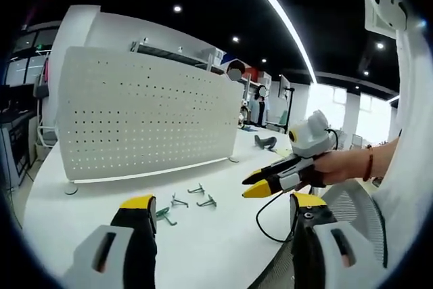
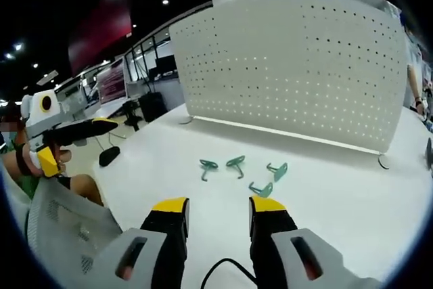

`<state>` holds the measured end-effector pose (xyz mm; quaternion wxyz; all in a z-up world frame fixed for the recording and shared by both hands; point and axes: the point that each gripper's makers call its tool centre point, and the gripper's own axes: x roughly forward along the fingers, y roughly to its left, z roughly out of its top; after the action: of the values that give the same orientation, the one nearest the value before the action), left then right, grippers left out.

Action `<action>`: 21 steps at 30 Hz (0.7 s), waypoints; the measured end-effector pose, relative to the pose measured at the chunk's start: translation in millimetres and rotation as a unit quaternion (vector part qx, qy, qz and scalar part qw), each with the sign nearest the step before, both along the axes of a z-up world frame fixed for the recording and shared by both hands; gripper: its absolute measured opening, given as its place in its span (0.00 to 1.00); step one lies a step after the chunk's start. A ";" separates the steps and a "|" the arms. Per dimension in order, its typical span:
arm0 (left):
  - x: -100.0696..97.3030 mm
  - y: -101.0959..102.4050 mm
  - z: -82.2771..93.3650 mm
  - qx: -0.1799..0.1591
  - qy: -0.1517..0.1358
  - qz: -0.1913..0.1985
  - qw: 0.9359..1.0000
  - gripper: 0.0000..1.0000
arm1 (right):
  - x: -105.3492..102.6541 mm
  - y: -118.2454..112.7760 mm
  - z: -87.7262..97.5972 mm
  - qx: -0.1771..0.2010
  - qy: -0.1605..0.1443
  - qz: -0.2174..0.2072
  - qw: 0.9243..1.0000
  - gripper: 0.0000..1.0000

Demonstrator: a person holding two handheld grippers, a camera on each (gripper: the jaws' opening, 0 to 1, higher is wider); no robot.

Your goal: Insert the hook assembly into the mounting plate slot until the hook locks in place.

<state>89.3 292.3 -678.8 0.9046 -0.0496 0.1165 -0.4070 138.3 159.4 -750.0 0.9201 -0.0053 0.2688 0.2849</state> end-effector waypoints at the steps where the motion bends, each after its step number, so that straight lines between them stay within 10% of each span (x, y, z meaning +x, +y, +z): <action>1: 0.5 0.0 -0.5 0.001 0.001 -0.001 1.000 0.83 | 1.7 -0.7 -1.9 -0.002 0.002 -0.001 1.000 0.35; 21: 12.0 0.7 -0.2 0.007 0.004 -0.005 1.000 0.83 | 27.6 -2.6 -31.4 -0.024 0.039 -0.010 0.999 0.33</action>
<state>101.3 293.0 -679.0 0.9025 -0.0442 0.1229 -0.4105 166.0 156.8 -781.4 0.9113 -0.0140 0.3112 0.2693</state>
